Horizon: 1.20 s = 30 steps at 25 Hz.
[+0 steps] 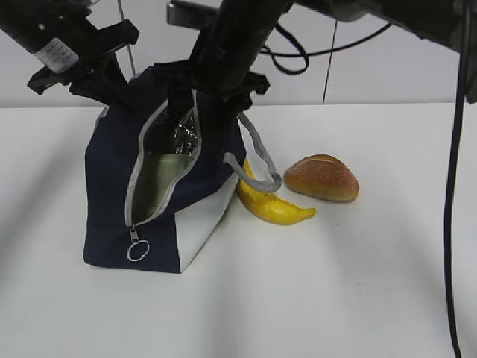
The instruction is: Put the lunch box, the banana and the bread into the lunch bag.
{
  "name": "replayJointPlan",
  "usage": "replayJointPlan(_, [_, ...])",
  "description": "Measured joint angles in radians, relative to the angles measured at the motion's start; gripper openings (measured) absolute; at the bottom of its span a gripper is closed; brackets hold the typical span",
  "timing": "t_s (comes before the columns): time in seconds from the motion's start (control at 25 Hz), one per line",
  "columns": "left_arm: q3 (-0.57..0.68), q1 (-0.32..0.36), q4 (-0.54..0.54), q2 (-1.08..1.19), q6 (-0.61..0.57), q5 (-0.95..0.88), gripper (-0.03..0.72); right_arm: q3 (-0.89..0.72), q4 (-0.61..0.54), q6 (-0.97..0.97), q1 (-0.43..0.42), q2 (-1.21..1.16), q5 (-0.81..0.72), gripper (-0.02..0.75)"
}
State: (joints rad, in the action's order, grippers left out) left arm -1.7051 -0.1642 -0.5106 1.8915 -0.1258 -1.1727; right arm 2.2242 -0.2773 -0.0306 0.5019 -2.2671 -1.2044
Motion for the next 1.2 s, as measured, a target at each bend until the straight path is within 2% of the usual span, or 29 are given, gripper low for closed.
replayJointPlan(0.2, [0.0, 0.0, 0.001, 0.0, 0.0, -0.001, -0.003, 0.11, 0.178, 0.002, -0.003, 0.025, -0.031, 0.511])
replayJointPlan(0.36, [0.0, 0.0, 0.001, 0.0, 0.0, -0.002, -0.003, 0.076, 0.335, 0.008, -0.011, 0.088, -0.04, 0.511])
replayJointPlan(0.44, [0.0, 0.0, 0.001, 0.0, 0.0, -0.002, -0.003, 0.029, 0.36, 0.016, -0.032, 0.126, -0.042, 0.511])
replayJointPlan(0.6, [0.0, 0.0, 0.001, 0.0, 0.0, -0.003, -0.003, -0.105, 0.376, 0.068, -0.071, 0.198, -0.044, 0.511])
replayJointPlan(0.92, [0.0, 0.0, 0.001, 0.0, 0.0, -0.003, -0.003, -0.435, 0.389, 0.181, -0.074, 0.333, -0.028, 0.511])
replayJointPlan(1.2, [0.0, 0.0, 0.001, 0.0, 0.0, -0.003, -0.003, -0.806, 0.369, 0.252, -0.074, 0.477, 0.298, 0.511])
